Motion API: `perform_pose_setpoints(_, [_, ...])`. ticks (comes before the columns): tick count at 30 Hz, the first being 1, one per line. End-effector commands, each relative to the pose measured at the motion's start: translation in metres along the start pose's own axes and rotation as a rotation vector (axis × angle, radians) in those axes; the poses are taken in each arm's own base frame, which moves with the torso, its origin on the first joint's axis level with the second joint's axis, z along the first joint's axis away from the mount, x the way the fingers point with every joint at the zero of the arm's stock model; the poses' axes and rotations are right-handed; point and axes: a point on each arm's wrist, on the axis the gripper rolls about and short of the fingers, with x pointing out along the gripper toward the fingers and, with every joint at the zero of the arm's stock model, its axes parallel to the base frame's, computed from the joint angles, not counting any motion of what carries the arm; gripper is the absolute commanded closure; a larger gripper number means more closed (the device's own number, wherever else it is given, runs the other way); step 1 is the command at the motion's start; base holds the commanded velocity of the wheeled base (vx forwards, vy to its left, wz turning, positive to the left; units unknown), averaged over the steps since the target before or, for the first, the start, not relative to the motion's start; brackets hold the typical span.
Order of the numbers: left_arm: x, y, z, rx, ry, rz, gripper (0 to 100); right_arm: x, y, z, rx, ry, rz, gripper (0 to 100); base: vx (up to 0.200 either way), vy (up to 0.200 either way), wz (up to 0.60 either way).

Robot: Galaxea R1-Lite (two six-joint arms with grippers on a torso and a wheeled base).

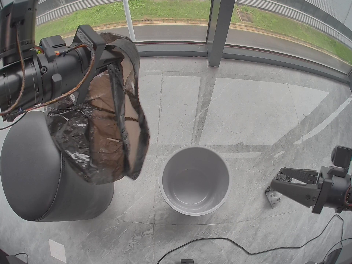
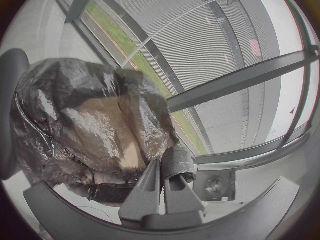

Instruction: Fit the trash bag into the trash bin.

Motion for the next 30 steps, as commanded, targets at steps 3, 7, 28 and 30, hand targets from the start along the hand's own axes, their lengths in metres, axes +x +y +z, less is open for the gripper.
perform_pose_setpoints(3, [-0.018,-0.023,0.0,-0.1,0.131,-0.164,100,0.061,0.0,-0.004,-0.009,0.136,0.01,0,0.0,0.0,0.0])
perform_pose_setpoints(7, [-0.026,-0.029,-0.007,-0.109,0.177,-0.201,100,0.081,-0.001,-0.004,-0.015,0.096,0.034,0,0.0,0.0,0.0])
perform_pose_setpoints(28, [-0.063,-0.039,-0.029,-0.1,0.344,-0.331,100,0.167,-0.008,-0.033,-0.051,0.179,0.042,0,0.0,0.0,0.0])
perform_pose_setpoints(30, [-0.061,-0.036,-0.032,-0.1,0.35,-0.32,100,0.169,-0.007,-0.035,-0.054,0.186,0.047,0,0.0,0.0,0.0])
